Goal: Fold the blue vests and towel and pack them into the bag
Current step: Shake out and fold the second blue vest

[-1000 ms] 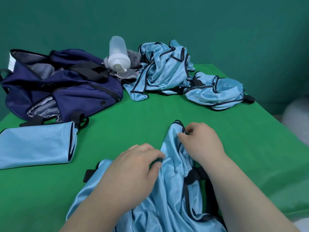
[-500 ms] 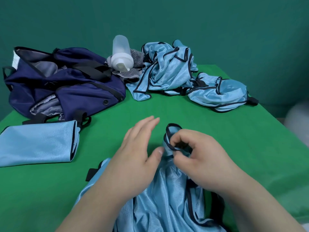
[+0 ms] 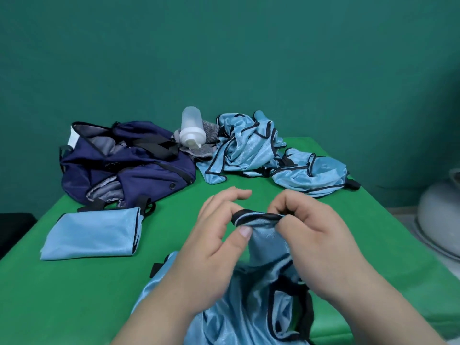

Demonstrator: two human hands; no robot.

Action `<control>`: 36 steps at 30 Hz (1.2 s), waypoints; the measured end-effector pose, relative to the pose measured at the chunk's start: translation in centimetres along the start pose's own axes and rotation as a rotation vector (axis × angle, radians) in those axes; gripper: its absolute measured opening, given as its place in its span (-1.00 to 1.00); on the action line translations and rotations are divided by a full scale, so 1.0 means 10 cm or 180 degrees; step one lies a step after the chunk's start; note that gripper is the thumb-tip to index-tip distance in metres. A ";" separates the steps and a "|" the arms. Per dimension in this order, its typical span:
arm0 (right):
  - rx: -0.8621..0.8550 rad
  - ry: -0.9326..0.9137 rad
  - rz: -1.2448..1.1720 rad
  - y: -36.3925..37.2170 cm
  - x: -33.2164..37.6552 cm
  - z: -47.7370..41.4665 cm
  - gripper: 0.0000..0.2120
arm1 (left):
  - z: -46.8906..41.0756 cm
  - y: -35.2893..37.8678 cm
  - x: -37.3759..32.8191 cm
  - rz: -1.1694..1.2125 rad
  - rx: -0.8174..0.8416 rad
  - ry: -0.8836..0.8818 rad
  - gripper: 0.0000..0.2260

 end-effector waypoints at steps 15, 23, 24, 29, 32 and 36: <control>-0.0119 -0.1099 0.0509 -0.78 2.00 0.19 -0.84 | -0.26 -1.20 -1.96 -0.0203 0.0136 -0.0179 -0.77; 0.0291 -0.1403 0.0170 -1.13 2.74 0.49 -0.84 | -0.06 -1.63 -2.86 -0.0615 0.0386 -0.0049 -0.72; 0.0331 -0.1441 0.0170 -1.16 2.81 0.53 -0.84 | -0.04 -1.66 -2.94 -0.0567 0.0311 -0.0029 -0.76; 0.0293 -0.1553 0.0281 -1.32 3.06 0.69 -0.86 | 0.07 -1.72 -3.24 -0.0312 0.0436 -0.0041 -0.73; 0.0248 -0.1356 -0.0264 -1.43 3.13 0.78 -0.78 | 0.11 -1.77 -3.31 -0.0574 0.0355 -0.0076 -0.83; 0.0513 -0.1091 -0.0806 -1.45 3.22 0.88 -0.82 | 0.10 -1.80 -3.40 -0.1216 0.0113 -0.0024 -0.91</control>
Point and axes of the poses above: each hand's wrist, its own z-axis away from the middle knuckle, its own y-axis out of the palm, x = y × z, the point moved 4 cm from there along -z, towards the middle knuckle, and after that the axes turned 7 degrees about -z, right-handed, at the moved point
